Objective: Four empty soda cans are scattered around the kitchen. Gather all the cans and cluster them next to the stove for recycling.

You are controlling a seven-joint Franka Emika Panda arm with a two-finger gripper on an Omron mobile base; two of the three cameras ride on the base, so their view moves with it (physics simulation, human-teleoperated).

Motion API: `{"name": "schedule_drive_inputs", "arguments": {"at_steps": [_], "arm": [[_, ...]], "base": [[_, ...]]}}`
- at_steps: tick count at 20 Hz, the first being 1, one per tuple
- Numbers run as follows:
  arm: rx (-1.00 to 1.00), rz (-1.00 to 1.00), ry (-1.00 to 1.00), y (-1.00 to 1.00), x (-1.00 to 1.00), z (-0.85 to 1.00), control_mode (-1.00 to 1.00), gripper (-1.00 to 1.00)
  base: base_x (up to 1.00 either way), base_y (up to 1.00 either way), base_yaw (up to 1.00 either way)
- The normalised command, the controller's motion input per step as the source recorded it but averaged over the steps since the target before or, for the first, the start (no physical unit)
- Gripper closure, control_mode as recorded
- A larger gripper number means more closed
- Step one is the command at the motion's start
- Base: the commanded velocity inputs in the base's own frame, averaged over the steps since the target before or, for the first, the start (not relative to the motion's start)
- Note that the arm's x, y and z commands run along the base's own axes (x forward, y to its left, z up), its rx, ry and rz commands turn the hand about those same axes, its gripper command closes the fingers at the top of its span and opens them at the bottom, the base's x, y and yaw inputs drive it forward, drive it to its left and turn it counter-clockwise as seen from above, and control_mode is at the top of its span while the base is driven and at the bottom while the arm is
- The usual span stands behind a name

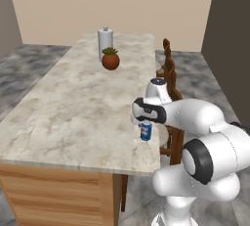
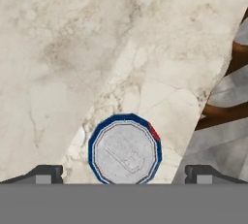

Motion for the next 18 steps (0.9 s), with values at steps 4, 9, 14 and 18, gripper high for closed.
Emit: {"name": "schedule_drive_inputs", "arguments": {"at_steps": [4,9,14,18], "arm": [[0.0,0.0,0.01,0.03,0.0,-0.14,-1.0,-1.0],[0.0,0.0,0.01,0.0,0.02,-0.14,-1.0,-1.0],[0.0,0.0,0.0,0.0,0.02,-0.12,-1.0,-1.0],[0.0,0.0,0.0,0.0,0.03,-0.1,-1.0,-1.0]], "base": [[0.0,0.0,0.0],[0.0,0.0,0.0],[0.0,0.0,0.0],[0.0,0.0,0.0]]}}
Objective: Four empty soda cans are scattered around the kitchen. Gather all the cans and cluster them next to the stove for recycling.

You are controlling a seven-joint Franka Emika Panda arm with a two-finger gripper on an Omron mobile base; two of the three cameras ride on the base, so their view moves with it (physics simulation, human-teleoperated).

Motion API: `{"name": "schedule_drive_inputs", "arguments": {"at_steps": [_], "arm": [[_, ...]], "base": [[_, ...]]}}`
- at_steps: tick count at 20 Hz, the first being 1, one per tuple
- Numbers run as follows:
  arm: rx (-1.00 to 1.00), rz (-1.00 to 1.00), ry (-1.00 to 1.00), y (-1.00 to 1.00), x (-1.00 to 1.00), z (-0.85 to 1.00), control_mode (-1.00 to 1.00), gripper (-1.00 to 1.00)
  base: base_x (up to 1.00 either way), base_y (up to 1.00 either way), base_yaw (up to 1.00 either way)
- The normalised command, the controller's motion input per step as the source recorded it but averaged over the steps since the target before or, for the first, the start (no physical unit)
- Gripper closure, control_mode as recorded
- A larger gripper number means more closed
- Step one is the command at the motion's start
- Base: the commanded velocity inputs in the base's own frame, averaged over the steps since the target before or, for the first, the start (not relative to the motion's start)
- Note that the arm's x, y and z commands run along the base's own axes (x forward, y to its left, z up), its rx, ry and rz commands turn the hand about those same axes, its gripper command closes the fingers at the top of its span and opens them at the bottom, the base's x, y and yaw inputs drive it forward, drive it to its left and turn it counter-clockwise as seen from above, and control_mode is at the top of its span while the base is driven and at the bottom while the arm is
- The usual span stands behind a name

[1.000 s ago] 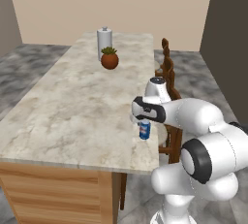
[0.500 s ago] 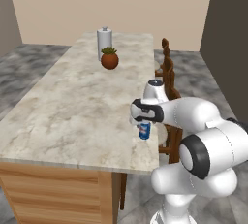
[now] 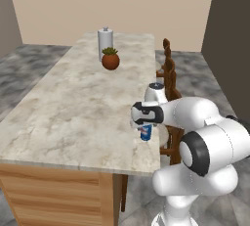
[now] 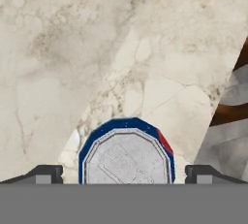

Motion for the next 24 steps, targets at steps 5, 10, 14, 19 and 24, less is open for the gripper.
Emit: {"name": "schedule_drive_inputs", "arguments": {"at_steps": [5,10,14,19,24], "arm": [[0.0,0.0,0.0,0.0,0.0,-0.03,-1.0,1.0],[0.0,0.0,0.0,0.0,0.0,0.01,-1.0,1.0],[-0.03,0.0,0.0,0.0,-0.01,0.25,-1.0,1.0],[0.0,0.0,0.0,0.0,-0.11,0.36,-1.0,1.0],[0.0,0.0,0.0,0.0,-0.09,0.34,-1.0,1.0]], "base": [[0.0,0.0,0.0],[0.0,0.0,0.0],[0.0,0.0,0.0],[0.0,0.0,0.0],[0.0,0.0,0.0]]}}
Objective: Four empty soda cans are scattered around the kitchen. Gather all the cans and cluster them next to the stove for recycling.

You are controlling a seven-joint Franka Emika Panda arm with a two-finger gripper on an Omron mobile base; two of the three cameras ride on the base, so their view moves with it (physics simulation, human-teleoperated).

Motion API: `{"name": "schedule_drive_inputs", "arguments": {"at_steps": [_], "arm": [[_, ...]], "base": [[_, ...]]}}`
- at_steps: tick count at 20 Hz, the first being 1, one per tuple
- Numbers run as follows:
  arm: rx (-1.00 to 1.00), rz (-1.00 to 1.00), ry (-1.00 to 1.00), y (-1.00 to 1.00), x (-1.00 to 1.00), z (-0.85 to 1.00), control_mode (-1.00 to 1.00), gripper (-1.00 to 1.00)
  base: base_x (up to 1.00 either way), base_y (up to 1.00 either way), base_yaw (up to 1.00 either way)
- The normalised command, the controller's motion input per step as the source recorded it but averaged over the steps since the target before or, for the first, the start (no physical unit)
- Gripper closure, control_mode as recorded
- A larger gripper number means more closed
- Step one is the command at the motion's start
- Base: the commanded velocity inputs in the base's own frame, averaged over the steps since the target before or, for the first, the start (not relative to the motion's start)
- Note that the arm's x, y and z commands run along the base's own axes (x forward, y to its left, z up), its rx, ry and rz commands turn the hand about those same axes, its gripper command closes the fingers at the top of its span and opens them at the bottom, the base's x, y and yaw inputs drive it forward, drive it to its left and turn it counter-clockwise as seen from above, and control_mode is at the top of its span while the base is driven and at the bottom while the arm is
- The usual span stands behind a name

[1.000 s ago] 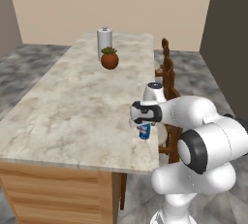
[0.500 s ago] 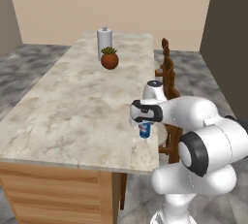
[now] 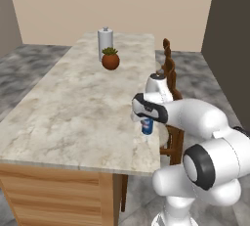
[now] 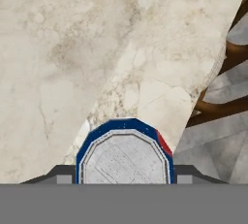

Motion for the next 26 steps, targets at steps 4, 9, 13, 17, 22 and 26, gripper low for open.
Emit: {"name": "schedule_drive_inputs", "arguments": {"at_steps": [4,9,13,17,22,26], "arm": [[-0.01,0.0,0.0,-0.07,-0.11,0.26,-1.0,1.0],[0.0,0.0,0.0,-0.16,-0.15,0.27,-1.0,1.0],[0.0,0.0,0.0,-0.15,-0.13,0.24,-1.0,1.0],[0.0,0.0,0.0,-0.07,-0.08,0.23,-1.0,1.0],[0.0,0.0,0.0,0.0,-0.04,0.2,-1.0,1.0],[0.0,0.0,0.0,0.0,-0.05,0.19,-1.0,1.0]], "base": [[0.0,0.0,0.0],[0.0,0.0,0.0],[0.0,0.0,0.0],[0.0,0.0,0.0],[0.0,0.0,0.0],[0.0,0.0,0.0]]}}
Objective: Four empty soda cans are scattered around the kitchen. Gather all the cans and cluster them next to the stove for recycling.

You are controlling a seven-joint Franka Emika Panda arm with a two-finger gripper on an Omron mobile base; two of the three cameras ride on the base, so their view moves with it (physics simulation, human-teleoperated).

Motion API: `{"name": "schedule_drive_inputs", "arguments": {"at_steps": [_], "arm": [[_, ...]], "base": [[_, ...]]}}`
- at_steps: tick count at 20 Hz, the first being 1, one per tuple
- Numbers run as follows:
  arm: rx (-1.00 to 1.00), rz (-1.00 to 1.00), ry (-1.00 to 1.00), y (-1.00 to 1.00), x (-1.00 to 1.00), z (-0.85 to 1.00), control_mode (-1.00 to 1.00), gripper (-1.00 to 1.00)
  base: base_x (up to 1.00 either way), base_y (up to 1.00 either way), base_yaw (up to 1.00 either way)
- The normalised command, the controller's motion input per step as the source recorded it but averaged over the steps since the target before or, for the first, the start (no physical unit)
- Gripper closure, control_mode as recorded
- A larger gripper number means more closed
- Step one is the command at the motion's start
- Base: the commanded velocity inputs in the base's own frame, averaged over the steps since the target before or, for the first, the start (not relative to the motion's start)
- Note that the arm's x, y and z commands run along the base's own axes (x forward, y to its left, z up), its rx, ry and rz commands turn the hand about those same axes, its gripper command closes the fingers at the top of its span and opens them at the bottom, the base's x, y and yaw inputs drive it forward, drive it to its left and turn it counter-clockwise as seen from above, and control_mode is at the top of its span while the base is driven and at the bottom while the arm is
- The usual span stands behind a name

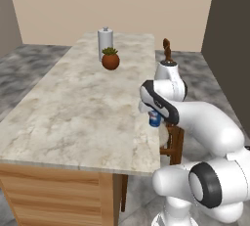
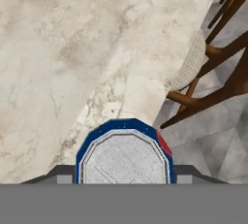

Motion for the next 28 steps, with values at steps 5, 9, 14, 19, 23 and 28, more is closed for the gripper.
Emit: {"name": "schedule_drive_inputs", "arguments": {"at_steps": [5,9,14,19,23,28], "arm": [[0.0,0.0,0.0,0.0,-0.16,0.15,-1.0,1.0],[0.0,0.0,0.0,0.0,-0.06,0.03,1.0,1.0],[0.0,0.0,0.0,0.0,0.0,0.0,1.0,1.0],[0.0,0.0,0.0,0.0,0.0,0.0,1.0,1.0],[0.0,0.0,0.0,0.0,0.0,0.0,1.0,1.0],[0.0,0.0,0.0,0.0,0.0,0.0,1.0,1.0]], "base": [[0.0,0.0,0.0],[-0.2,0.0,0.0],[-0.3,0.0,0.0],[-0.4,0.0,0.0],[-0.42,0.0,0.0],[-0.5,0.0,0.0]]}}
